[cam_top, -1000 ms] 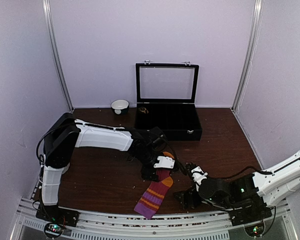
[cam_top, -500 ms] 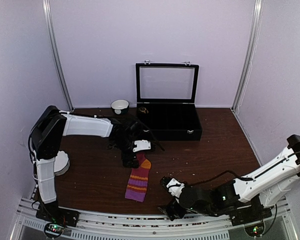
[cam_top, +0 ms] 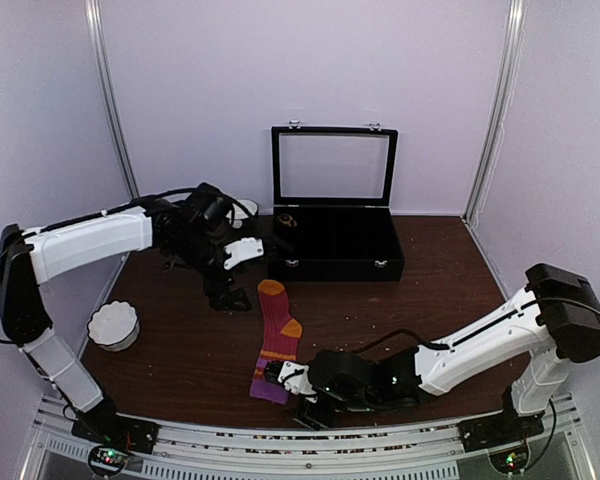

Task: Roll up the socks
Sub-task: Move the sock to the center of the board, then roll the sock at the center of the board.

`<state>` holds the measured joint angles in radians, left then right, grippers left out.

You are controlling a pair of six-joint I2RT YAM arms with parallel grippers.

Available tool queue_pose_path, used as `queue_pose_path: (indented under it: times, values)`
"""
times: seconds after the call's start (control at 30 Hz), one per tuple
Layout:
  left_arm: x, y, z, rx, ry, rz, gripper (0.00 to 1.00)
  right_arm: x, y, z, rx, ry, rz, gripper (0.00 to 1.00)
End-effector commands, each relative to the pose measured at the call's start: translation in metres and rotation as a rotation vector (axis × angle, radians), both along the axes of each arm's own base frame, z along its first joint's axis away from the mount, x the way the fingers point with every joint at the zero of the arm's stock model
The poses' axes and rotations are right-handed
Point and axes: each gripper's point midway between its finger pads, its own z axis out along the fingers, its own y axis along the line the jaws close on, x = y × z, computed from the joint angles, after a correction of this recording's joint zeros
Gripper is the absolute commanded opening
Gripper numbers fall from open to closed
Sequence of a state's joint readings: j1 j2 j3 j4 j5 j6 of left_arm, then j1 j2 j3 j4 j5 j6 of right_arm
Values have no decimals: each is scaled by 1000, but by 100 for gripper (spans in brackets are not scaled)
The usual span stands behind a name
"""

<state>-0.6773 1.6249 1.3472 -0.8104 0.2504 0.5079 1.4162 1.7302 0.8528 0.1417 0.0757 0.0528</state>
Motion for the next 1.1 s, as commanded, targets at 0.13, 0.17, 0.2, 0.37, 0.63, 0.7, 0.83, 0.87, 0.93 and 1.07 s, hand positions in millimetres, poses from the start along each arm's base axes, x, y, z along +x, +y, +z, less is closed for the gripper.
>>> queue_pose_path:
  times: [0.13,0.17,0.2,0.37,0.63,0.7,0.83,0.87,0.93,1.07]
  values:
    - [-72,58,-28,-30,204,-50,98,-8,20,-19,-35,82,152,60]
    - [-77,62,-33,-21,218,-59,98,-9,22,-18,-32,87,160,58]
    - [-82,64,-36,-16,230,-68,98,-9,23,-20,-35,93,162,57]
    - [-95,70,-48,-10,259,-92,98,-9,26,-26,-36,114,157,53]
    - [-103,74,-53,1,255,-145,98,6,24,-41,-38,220,100,40]
    - [-102,74,-54,9,263,-147,98,8,22,-45,-42,247,88,37]
    - [-105,68,-49,-24,281,-161,98,7,20,-47,-49,264,92,34]
    - [-105,68,-49,-27,282,-162,98,6,20,-48,-56,267,95,33]
    - [-106,68,-49,-28,288,-164,98,5,20,-51,-73,272,98,29]
    - [-111,62,-46,-61,299,-199,98,0,20,-61,-109,318,102,18]
